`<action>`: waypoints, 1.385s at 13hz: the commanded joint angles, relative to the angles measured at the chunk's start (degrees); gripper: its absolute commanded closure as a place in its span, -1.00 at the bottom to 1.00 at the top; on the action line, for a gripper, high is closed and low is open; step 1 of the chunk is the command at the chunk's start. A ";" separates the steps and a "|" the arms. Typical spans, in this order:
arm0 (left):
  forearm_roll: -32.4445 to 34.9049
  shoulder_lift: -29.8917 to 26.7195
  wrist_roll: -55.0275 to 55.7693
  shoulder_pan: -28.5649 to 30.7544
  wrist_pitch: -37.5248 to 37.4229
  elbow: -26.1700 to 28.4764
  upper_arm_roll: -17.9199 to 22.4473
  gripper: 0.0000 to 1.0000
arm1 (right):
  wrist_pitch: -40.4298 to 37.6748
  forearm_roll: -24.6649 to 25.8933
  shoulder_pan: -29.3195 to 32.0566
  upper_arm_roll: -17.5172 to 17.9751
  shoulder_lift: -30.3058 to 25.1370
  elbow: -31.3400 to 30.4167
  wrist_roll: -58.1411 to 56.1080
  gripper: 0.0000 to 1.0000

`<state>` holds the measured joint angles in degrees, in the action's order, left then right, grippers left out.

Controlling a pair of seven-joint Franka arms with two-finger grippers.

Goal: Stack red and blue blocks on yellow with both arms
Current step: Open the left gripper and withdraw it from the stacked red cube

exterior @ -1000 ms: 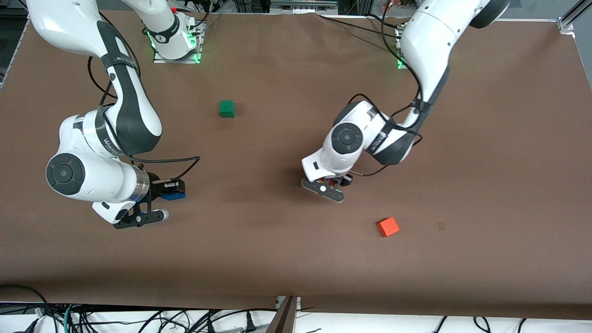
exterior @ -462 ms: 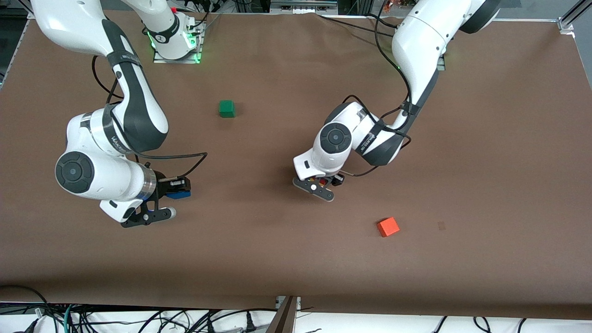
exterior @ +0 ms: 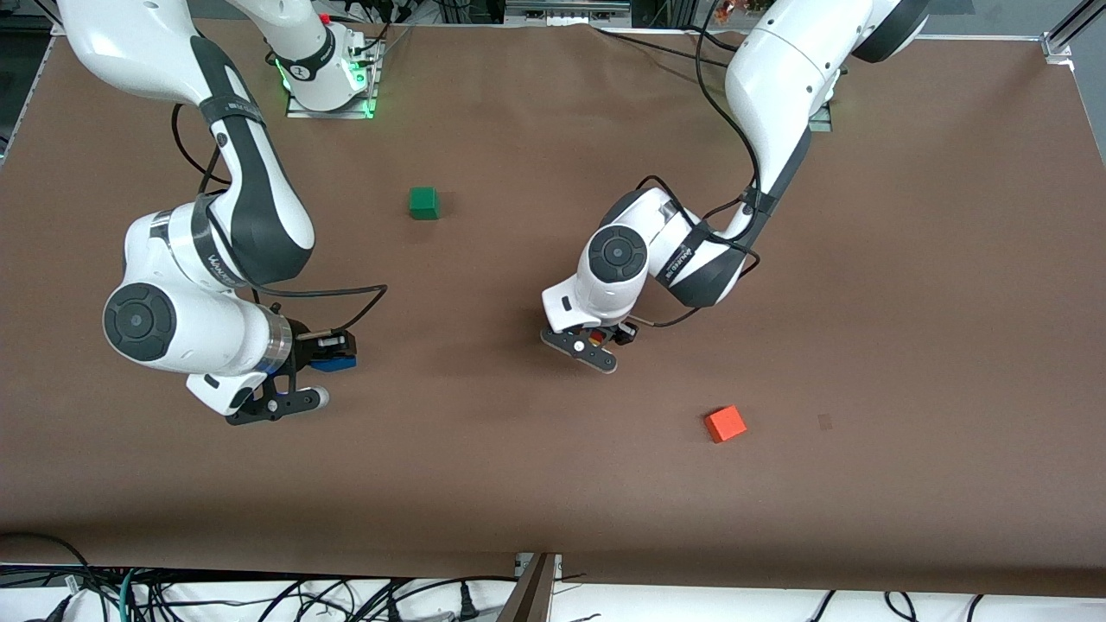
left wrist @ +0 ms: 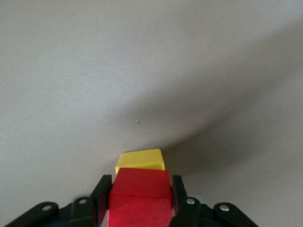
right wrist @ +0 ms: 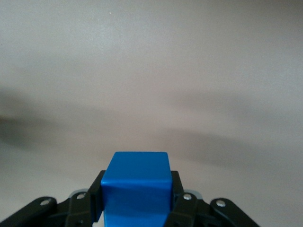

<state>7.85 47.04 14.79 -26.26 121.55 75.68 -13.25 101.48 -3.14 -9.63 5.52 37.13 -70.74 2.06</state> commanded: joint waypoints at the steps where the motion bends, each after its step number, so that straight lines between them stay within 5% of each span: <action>1: 0.94 0.86 0.24 -0.20 -3.15 -5.69 2.00 -1.00 | -1.11 -0.20 0.14 0.28 0.48 1.48 -0.04 0.08; 5: 0.41 0.51 0.15 4.71 -12.38 -14.49 1.21 -1.00 | -0.85 0.24 -2.05 0.28 0.48 1.48 0.93 0.08; 11: -0.56 -9.75 0.24 21.67 -14.23 -19.17 1.82 -1.00 | 0.73 0.68 -15.74 0.28 1.45 4.90 26.54 0.08; 14: -0.56 -16.18 0.07 28.88 -22.56 -19.16 1.48 -1.00 | 7.39 0.59 -23.75 0.37 4.52 8.24 39.13 0.08; 18: 0.84 -18.39 0.15 30.83 -26.87 -18.64 2.96 -1.00 | 23.98 0.59 -30.79 0.37 10.14 8.78 47.41 0.08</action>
<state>7.76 29.17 14.97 4.76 96.72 55.31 -10.56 120.49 -3.00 -38.74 6.18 43.33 -65.30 46.50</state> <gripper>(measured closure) 0.000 0.449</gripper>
